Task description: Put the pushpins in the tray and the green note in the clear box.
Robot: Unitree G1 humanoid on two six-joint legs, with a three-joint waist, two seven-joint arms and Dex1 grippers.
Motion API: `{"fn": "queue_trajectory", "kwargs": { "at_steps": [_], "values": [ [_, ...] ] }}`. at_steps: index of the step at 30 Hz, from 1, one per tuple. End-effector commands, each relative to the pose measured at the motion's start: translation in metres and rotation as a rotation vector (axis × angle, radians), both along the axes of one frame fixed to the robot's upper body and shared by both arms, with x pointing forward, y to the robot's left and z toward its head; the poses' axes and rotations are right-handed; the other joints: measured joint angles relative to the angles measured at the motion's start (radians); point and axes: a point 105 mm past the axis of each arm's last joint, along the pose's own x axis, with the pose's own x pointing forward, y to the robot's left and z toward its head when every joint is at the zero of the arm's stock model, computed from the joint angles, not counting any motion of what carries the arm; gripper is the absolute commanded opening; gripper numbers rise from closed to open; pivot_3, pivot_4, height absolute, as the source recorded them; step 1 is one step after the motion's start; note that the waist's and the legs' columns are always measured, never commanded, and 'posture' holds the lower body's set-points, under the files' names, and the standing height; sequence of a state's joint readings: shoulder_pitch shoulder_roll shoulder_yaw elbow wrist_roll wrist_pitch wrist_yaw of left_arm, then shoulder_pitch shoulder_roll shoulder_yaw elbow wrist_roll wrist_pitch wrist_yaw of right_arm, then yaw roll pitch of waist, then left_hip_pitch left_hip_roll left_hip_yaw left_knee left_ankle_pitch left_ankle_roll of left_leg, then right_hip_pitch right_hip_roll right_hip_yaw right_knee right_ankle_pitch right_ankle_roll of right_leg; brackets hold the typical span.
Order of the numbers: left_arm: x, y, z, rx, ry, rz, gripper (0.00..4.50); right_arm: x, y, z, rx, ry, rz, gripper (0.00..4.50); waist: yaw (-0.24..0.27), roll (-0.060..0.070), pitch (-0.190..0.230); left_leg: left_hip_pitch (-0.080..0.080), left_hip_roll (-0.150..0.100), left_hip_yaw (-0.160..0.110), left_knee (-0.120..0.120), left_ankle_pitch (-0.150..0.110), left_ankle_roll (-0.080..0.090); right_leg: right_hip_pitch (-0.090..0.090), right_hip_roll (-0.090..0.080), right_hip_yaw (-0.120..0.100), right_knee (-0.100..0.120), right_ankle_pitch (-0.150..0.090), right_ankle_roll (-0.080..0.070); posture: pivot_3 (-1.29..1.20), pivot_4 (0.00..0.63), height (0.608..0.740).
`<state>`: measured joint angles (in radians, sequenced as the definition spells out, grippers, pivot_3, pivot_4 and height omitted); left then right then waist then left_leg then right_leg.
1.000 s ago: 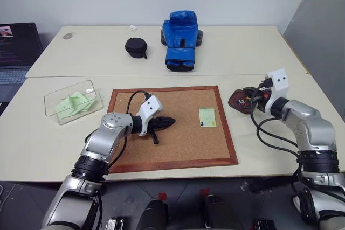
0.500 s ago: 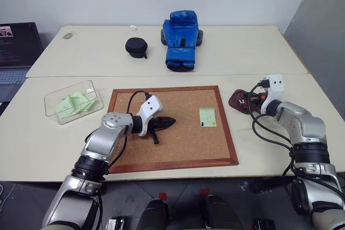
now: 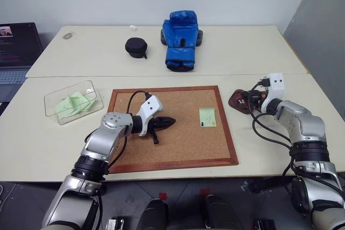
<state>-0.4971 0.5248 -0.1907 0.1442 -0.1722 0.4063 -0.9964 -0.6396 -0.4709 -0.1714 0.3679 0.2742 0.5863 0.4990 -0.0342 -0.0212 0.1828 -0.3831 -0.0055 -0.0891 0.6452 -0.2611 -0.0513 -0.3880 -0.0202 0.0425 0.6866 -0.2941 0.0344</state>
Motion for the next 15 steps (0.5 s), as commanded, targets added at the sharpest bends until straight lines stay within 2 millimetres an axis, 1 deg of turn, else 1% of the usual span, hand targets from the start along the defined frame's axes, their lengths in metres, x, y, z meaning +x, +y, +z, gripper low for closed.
{"fn": "queue_trajectory", "kwargs": {
  "at_steps": [1,2,3,5,6,9,11,13,15],
  "values": [
    [0.001,-0.002,0.004,0.008,-0.017,-0.015,0.0,-0.001,0.003,0.019,-0.05,-0.101,0.025,1.96,0.0,0.0,0.0,0.0,0.0,0.0,0.0,0.0,0.0,0.0,0.0,0.0,0.0,0.0,0.0,0.0,0.15,0.74],
    [0.001,-0.002,0.004,0.008,-0.017,-0.015,0.0,-0.002,0.004,0.021,-0.05,-0.111,0.038,1.96,0.0,0.0,0.0,0.0,0.0,0.0,0.0,0.0,0.0,0.0,0.0,0.0,0.0,0.0,0.0,0.0,0.15,0.74],
    [0.001,-0.002,0.004,0.009,-0.017,-0.015,0.0,-0.009,0.016,0.025,-0.044,-0.131,0.128,1.96,0.0,0.0,0.0,0.0,0.0,0.0,0.0,0.0,0.0,0.0,0.0,0.0,0.0,0.0,0.0,0.0,0.15,0.74],
    [0.001,-0.001,0.004,0.011,-0.016,-0.016,0.0,-0.037,0.046,0.029,-0.046,-0.153,0.384,1.96,0.001,0.0,0.0,0.0,0.0,0.0,0.0,0.0,0.0,0.0,0.0,0.0,0.0,0.0,0.0,0.0,0.15,0.74],
    [0.0,-0.001,0.004,0.012,-0.015,-0.016,0.0,-0.048,0.055,0.029,-0.047,-0.153,0.461,1.96,0.001,0.0,0.0,-0.001,0.0,0.0,0.0,0.0,0.0,0.0,0.0,0.0,-0.001,0.0,0.0,0.0,0.15,0.74],
    [0.0,-0.001,0.003,0.012,-0.012,-0.017,0.0,-0.076,0.073,0.019,-0.117,-0.148,0.652,1.96,0.001,0.001,0.0,-0.002,0.0,-0.002,0.0,0.0,0.0,0.0,0.0,-0.002,-0.003,0.0,0.0,0.0,0.15,0.74],
    [-0.001,-0.002,0.003,0.011,-0.01,-0.021,0.0,-0.097,0.09,0.007,-0.138,-0.129,0.777,1.96,0.002,0.001,0.0,-0.002,0.0,-0.002,0.0,0.0,0.0,0.001,0.0,-0.002,-0.004,0.0,0.0,0.0,0.15,0.74],
    [-0.001,-0.002,0.003,0.01,-0.008,-0.023,0.0,-0.104,0.098,-0.002,-0.157,-0.124,0.826,1.96,0.001,0.001,0.0,-0.002,0.0,-0.003,0.0,0.0,0.0,0.001,0.0,-0.002,-0.005,0.0,0.0,0.0,0.15,0.74],
    [-0.002,-0.003,0.004,0.01,-0.008,-0.027,0.0,-0.105,0.103,-0.009,-0.183,-0.127,0.841,1.96,0.0,0.001,0.0,-0.001,0.0,-0.002,0.0,0.0,0.0,0.001,0.0,-0.001,-0.004,0.0,0.001,0.0,0.15,0.74]
  ]
}}
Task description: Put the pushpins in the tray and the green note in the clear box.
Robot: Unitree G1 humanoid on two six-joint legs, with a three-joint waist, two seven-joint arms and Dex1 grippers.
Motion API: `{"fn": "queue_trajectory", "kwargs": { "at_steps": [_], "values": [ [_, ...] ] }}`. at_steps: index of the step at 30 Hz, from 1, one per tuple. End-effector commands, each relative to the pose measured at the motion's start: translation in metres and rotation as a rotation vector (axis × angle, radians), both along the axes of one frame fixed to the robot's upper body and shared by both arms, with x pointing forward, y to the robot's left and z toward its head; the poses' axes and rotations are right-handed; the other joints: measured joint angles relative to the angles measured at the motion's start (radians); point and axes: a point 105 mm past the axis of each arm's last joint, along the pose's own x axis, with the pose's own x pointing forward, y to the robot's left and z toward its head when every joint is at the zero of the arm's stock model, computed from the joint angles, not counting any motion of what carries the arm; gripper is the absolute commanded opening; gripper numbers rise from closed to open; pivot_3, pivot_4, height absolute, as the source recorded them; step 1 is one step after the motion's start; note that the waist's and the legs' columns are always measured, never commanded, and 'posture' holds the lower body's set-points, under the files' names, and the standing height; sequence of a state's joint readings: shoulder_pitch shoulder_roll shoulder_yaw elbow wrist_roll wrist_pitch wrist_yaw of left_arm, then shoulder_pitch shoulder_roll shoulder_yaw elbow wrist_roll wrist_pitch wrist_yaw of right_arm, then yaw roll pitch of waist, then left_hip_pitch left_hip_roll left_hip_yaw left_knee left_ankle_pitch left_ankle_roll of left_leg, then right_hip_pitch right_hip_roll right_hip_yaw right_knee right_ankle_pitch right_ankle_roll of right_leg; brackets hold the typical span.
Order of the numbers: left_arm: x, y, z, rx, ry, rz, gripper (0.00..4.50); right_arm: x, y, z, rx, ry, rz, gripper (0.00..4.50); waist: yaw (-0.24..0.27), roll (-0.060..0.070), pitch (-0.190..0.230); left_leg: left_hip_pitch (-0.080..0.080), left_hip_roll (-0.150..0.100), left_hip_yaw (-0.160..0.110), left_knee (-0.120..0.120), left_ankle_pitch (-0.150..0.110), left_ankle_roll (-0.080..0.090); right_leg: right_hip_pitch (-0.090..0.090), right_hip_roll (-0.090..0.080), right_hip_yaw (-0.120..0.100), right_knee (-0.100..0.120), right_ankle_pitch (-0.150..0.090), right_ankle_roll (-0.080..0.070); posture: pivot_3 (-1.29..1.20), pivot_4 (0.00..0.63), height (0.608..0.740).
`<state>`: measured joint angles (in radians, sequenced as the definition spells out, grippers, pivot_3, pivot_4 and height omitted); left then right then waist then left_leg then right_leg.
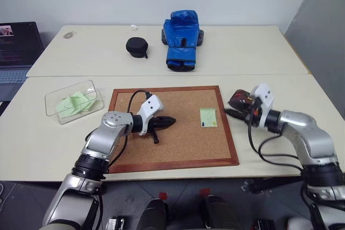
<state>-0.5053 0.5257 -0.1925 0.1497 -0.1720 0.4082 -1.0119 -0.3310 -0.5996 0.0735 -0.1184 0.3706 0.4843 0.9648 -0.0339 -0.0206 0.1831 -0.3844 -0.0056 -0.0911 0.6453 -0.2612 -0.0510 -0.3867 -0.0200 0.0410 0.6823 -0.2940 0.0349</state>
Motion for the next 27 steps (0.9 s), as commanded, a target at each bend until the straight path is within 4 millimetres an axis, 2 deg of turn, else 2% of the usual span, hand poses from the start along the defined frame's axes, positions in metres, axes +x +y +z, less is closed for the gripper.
{"fn": "queue_trajectory", "kwargs": {
  "at_steps": [1,9,22,25,27],
  "values": [
    [-0.002,-0.002,0.003,0.01,-0.014,-0.016,0.0,-0.003,0.016,-0.001,-0.033,-0.084,0.077,1.96,-0.001,0.0,0.0,0.0,0.0,0.0,0.0,0.0,0.0,0.0,0.0,0.0,0.0,0.0,0.0,0.0,0.15,0.74],
    [-0.002,-0.002,0.004,0.014,-0.015,-0.019,0.0,0.014,0.021,-0.009,-0.032,-0.105,0.041,1.96,0.001,0.0,0.0,0.0,0.0,-0.001,0.0,0.0,0.0,0.0,0.0,0.0,0.0,0.0,0.0,0.0,0.15,0.74],
    [-0.004,0.0,0.004,0.018,-0.012,-0.018,0.0,0.02,0.013,-0.022,-0.043,-0.066,0.006,1.96,0.001,0.0,0.0,0.0,0.0,-0.001,0.0,0.0,0.0,0.0,0.0,0.0,0.0,0.0,0.0,0.0,0.15,0.74],
    [-0.004,0.0,0.004,0.018,-0.012,-0.018,0.0,0.023,0.012,-0.021,-0.037,-0.068,-0.01,1.54,0.001,0.0,0.0,0.0,0.0,-0.001,0.0,0.0,0.0,0.0,0.0,-0.001,0.0,0.0,0.0,0.0,0.15,0.74],
    [-0.004,0.0,0.004,0.018,-0.013,-0.018,0.0,0.025,0.011,-0.021,-0.033,-0.071,-0.018,1.1,0.001,0.0,0.0,0.0,0.0,0.0,0.0,0.0,0.0,0.0,0.0,0.0,0.0,0.0,0.0,0.0,0.15,0.74]
  ]
}}
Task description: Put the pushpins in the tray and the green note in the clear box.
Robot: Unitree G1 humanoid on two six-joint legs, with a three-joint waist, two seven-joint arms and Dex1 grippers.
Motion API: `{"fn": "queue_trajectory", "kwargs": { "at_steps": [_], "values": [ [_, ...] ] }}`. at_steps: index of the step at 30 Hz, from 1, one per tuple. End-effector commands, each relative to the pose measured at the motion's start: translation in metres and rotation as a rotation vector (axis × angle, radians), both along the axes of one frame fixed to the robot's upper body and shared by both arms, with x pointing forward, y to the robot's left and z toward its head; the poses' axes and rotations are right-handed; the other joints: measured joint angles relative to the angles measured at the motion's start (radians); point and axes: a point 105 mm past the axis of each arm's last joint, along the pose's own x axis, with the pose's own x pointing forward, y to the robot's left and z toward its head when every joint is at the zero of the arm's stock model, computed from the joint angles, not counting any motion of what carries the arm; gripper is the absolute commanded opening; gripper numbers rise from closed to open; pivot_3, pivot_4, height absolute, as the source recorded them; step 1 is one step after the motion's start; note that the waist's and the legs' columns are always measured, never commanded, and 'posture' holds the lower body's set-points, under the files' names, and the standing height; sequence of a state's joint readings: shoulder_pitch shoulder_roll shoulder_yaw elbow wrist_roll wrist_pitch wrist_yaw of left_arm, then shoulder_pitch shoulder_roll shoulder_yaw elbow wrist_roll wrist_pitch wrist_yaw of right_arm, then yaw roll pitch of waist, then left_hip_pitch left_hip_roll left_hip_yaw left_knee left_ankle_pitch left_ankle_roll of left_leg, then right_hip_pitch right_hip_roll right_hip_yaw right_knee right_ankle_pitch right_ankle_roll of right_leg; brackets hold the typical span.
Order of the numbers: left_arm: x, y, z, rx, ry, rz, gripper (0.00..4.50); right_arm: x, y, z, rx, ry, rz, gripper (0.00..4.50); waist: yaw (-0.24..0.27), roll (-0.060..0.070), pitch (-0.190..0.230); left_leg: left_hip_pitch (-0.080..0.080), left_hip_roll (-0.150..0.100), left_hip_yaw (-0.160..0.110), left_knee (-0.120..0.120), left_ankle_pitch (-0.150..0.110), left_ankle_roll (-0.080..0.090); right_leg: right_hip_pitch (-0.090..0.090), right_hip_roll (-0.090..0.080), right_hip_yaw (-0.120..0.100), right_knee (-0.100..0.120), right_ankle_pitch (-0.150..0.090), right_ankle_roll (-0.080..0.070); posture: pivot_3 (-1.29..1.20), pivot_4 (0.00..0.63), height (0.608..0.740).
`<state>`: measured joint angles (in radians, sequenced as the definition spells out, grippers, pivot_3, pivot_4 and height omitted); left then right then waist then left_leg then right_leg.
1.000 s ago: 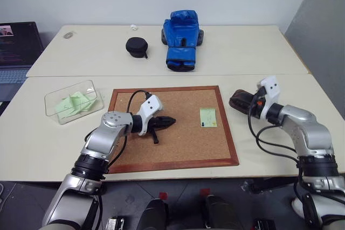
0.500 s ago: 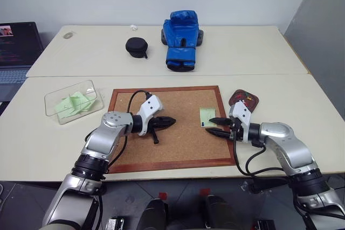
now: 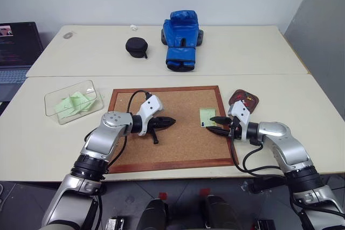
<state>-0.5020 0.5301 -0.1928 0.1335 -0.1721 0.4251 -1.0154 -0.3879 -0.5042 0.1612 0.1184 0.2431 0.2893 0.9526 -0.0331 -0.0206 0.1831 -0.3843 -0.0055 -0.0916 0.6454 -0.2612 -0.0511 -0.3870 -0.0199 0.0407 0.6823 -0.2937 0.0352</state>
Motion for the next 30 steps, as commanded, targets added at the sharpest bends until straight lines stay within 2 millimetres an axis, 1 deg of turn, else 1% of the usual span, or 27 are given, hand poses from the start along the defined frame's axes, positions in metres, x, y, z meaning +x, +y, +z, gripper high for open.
{"fn": "queue_trajectory", "kwargs": {
  "at_steps": [1,5,6,13,20,30],
  "values": [
    [-0.002,0.0,0.003,0.013,-0.019,-0.016,0.0,0.007,-0.002,0.013,0.012,-0.055,-0.018,0.91,0.0,0.0,0.0,0.0,0.0,0.0,0.0,0.0,0.0,0.0,0.0,0.0,0.0,0.0,0.0,0.0,0.15,0.74],
    [-0.002,-0.001,0.004,0.014,-0.019,-0.018,0.0,0.01,-0.005,0.014,0.019,-0.06,-0.04,0.11,0.0,0.0,0.0,0.0,0.0,0.0,0.0,0.0,0.0,0.0,0.0,0.0,0.0,0.0,0.0,0.0,0.15,0.74],
    [-0.003,-0.001,0.004,0.014,-0.019,-0.019,0.0,0.011,-0.005,0.014,0.024,-0.059,-0.045,0.05,0.0,0.0,0.0,0.0,0.0,0.0,0.0,0.0,0.0,0.0,0.0,0.0,0.0,0.0,0.0,0.0,0.15,0.74],
    [-0.002,-0.002,0.004,0.012,-0.018,-0.019,0.0,0.01,-0.005,0.019,0.044,-0.06,-0.042,0.05,0.0,0.0,0.0,0.0,0.0,0.0,0.0,0.0,0.0,0.0,0.0,0.0,0.0,0.0,0.0,0.0,0.15,0.74],
    [-0.003,-0.002,0.003,0.011,-0.014,-0.017,0.0,0.004,0.001,0.04,0.131,-0.075,-0.009,0.05,0.0,0.0,0.0,0.0,0.0,0.0,0.0,0.0,0.0,0.0,0.0,0.0,0.0,0.0,0.0,0.0,0.15,0.74],
    [-0.002,-0.001,0.004,0.01,-0.015,-0.015,0.0,0.004,-0.002,0.042,0.124,-0.073,-0.014,0.05,0.0,0.0,0.0,0.0,0.0,0.0,0.0,0.0,0.0,0.0,0.0,0.0,0.0,0.0,0.0,0.0,0.15,0.74]
  ]
}}
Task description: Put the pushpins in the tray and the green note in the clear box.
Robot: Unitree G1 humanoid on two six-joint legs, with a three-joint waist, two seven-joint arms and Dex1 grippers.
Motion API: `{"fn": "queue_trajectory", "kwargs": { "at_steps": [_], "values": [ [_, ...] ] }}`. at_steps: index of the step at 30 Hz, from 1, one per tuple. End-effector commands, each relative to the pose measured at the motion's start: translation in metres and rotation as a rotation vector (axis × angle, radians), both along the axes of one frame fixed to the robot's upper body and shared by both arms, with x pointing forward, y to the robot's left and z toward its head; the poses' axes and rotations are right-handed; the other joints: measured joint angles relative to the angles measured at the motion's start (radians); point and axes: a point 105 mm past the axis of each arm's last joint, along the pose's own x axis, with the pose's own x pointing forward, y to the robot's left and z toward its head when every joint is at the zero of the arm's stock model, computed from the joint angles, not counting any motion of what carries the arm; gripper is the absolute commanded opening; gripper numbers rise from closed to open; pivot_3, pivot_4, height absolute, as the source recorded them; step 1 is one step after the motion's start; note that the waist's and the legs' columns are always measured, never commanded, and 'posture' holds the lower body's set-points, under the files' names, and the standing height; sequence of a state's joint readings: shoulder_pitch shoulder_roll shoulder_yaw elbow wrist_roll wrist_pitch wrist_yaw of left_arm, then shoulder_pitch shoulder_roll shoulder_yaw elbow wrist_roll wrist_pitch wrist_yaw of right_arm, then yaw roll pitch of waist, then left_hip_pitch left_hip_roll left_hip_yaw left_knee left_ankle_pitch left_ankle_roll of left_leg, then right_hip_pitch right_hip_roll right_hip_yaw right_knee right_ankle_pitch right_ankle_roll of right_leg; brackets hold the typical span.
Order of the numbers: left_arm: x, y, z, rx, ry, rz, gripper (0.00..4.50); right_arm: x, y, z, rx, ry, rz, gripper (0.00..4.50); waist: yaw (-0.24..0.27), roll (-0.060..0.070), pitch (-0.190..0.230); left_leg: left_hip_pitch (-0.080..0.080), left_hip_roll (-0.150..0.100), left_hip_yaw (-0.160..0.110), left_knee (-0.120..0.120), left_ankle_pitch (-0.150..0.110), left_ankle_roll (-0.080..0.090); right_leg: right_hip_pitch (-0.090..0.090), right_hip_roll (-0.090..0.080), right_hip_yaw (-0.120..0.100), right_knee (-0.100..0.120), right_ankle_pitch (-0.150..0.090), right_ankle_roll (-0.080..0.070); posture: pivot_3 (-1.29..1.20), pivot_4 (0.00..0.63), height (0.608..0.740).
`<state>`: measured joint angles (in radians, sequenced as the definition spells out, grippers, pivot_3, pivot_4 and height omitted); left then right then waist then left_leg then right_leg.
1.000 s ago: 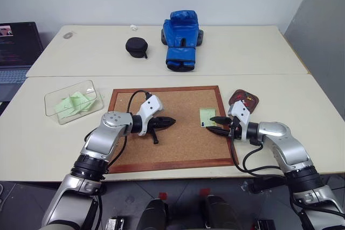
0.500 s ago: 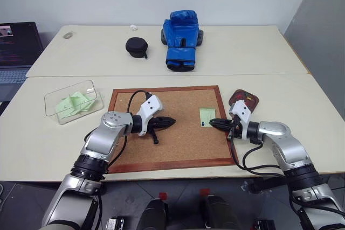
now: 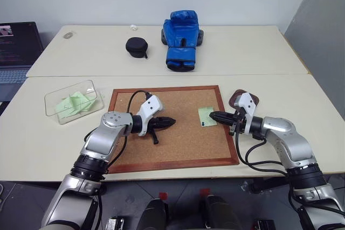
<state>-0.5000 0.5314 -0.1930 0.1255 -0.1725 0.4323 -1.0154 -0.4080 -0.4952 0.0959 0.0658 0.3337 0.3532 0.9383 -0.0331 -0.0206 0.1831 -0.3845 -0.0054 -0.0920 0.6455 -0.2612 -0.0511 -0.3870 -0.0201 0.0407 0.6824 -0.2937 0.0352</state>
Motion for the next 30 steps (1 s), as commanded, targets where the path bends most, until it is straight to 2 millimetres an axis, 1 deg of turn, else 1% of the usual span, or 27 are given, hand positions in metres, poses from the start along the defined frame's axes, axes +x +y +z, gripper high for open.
{"fn": "queue_trajectory", "kwargs": {
  "at_steps": [1,5,7,10,12,13,16,21,23,24,27,29,30],
  "values": [
    [-0.002,-0.001,0.004,0.009,-0.016,-0.015,0.0,0.0,-0.003,0.015,0.006,-0.056,0.004,0.05,0.0,0.0,0.0,0.0,0.0,0.0,0.0,0.0,0.0,0.0,0.0,0.0,0.0,0.0,0.0,0.0,0.15,0.74],
    [-0.002,-0.002,0.004,0.008,-0.016,-0.015,0.0,0.01,-0.016,0.024,0.047,-0.065,-0.093,0.05,0.0,0.0,0.0,0.0,0.0,0.0,0.0,0.0,0.0,0.0,0.0,0.0,0.0,0.0,0.0,0.0,0.15,0.74],
    [-0.002,-0.002,0.004,0.007,-0.016,-0.014,0.0,0.017,-0.028,0.029,0.074,-0.064,-0.167,0.05,0.0,0.0,0.0,0.0,0.0,0.0,0.0,0.0,0.0,0.0,0.0,0.0,0.0,0.0,0.0,0.0,0.15,0.74],
    [-0.002,-0.001,0.003,0.009,-0.016,-0.012,0.0,0.033,-0.055,0.034,0.108,-0.058,-0.339,0.05,0.0,0.0,0.0,0.0,0.0,0.0,0.0,0.0,0.0,0.0,0.0,0.0,0.0,0.0,0.0,0.0,0.15,0.74],
    [-0.002,0.0,0.003,0.009,-0.015,-0.012,0.0,0.045,-0.074,0.033,0.111,-0.05,-0.458,0.05,0.0,0.0,0.0,0.0,0.0,0.001,0.0,0.0,0.0,0.0,0.0,0.0,0.0,0.0,0.0,0.0,0.15,0.74],
    [-0.002,-0.001,0.003,0.009,-0.015,-0.014,0.0,0.049,-0.079,0.032,0.108,-0.041,-0.497,0.05,0.0,0.0,0.0,0.0,0.0,0.001,0.0,0.0,0.0,0.0,0.0,0.0,0.0,0.0,0.0,0.0,0.15,0.74],
    [-0.002,-0.002,0.003,0.01,-0.016,-0.019,0.0,0.06,-0.091,0.028,0.114,-0.017,-0.598,0.05,0.0,0.0,0.0,0.0,0.0,0.001,0.0,0.0,0.0,0.0,0.0,0.001,0.0,0.0,0.0,0.0,0.15,0.74],
    [-0.001,-0.002,0.004,0.014,-0.019,-0.026,0.0,0.074,-0.097,0.021,0.141,0.033,-0.689,0.05,-0.001,0.0,0.0,0.0,0.0,0.002,0.0,0.0,0.0,0.0,0.0,0.001,0.0,0.0,0.0,0.0,0.15,0.74],
    [-0.001,-0.002,0.004,0.015,-0.021,-0.026,0.0,0.076,-0.096,0.019,0.136,0.038,-0.69,0.54,-0.001,0.0,0.0,0.0,0.0,0.003,0.0,0.0,0.0,0.0,0.0,0.001,0.001,0.0,0.0,0.0,0.15,0.74],
    [-0.001,-0.002,0.004,0.016,-0.021,-0.026,0.0,0.076,-0.096,0.019,0.136,0.04,-0.692,0.57,0.0,0.0,0.0,0.0,0.0,0.003,0.0,0.0,0.0,0.0,0.0,0.001,0.001,0.0,0.0,0.0,0.15,0.74],
    [-0.003,-0.001,0.004,0.017,-0.021,-0.027,0.0,0.076,-0.097,0.018,0.135,0.04,-0.694,1.36,0.0,0.0,0.0,0.0,0.0,0.003,0.0,0.0,0.0,-0.001,0.0,0.002,0.0,0.0,0.0,0.0,0.15,0.74],
    [-0.003,-0.001,0.003,0.016,-0.019,-0.026,0.0,0.076,-0.098,0.018,0.131,0.039,-0.694,1.75,0.0,0.0,0.0,0.0,0.0,0.003,0.0,0.0,0.0,-0.001,0.0,0.001,0.0,0.0,0.0,0.0,0.15,0.74],
    [-0.004,-0.001,0.003,0.016,-0.018,-0.025,0.0,0.076,-0.098,0.018,0.13,0.038,-0.695,1.75,0.0,0.0,0.0,0.0,0.0,0.003,0.0,0.0,0.0,-0.001,0.0,0.002,0.0,0.0,0.0,0.0,0.15,0.74]
  ]
}}
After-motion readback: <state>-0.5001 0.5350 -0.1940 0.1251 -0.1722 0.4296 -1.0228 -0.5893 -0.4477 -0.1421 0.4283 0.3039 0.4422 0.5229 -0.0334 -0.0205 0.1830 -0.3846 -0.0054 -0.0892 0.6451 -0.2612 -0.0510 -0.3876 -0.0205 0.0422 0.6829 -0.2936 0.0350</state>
